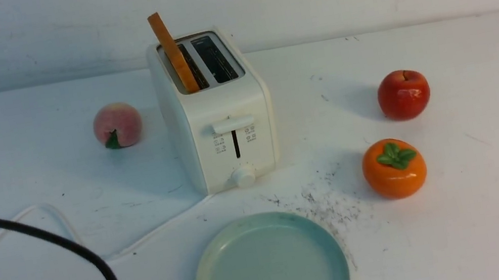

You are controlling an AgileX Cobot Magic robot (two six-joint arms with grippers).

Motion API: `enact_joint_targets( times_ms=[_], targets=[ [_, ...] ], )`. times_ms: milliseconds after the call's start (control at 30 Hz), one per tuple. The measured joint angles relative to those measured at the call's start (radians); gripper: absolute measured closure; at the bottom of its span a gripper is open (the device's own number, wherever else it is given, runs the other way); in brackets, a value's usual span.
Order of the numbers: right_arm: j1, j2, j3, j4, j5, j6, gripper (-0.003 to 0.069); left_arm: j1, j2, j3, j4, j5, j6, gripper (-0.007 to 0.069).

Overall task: Take toasted bread from bread machine on white table place on plate.
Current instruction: 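Place the held slice of bread on top of the slice on the plate with the right gripper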

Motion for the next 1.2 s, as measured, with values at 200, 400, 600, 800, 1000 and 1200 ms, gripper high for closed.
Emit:
enact_joint_targets(
  times_ms=[200,400,600,800,1000,1200],
  targets=[
    [-0.005,-0.046,0.462,0.381,-0.012,-0.110,0.0535,0.000,0.000,0.000,0.000,0.011,0.000,0.0623],
    [-0.005,-0.001,0.773,0.820,-0.201,-0.411,0.0535,0.000,0.000,0.000,0.002,0.012,0.000,0.0622],
    [-0.005,0.085,0.828,1.049,-0.258,-0.652,0.0535,0.000,0.000,0.000,0.003,0.014,0.000,0.0622],
    [-0.005,0.152,0.828,1.208,-0.292,-0.817,0.0535,0.000,0.000,0.000,0.003,0.014,0.000,0.0617],
    [-0.005,0.228,0.828,1.306,-0.303,-0.893,0.0535,0.000,0.000,0.000,0.005,0.014,0.000,0.0608],
    [-0.005,0.304,0.828,1.343,-0.308,-0.899,0.0535,0.000,0.000,0.000,0.030,0.014,0.000,0.0607]
  ],
)
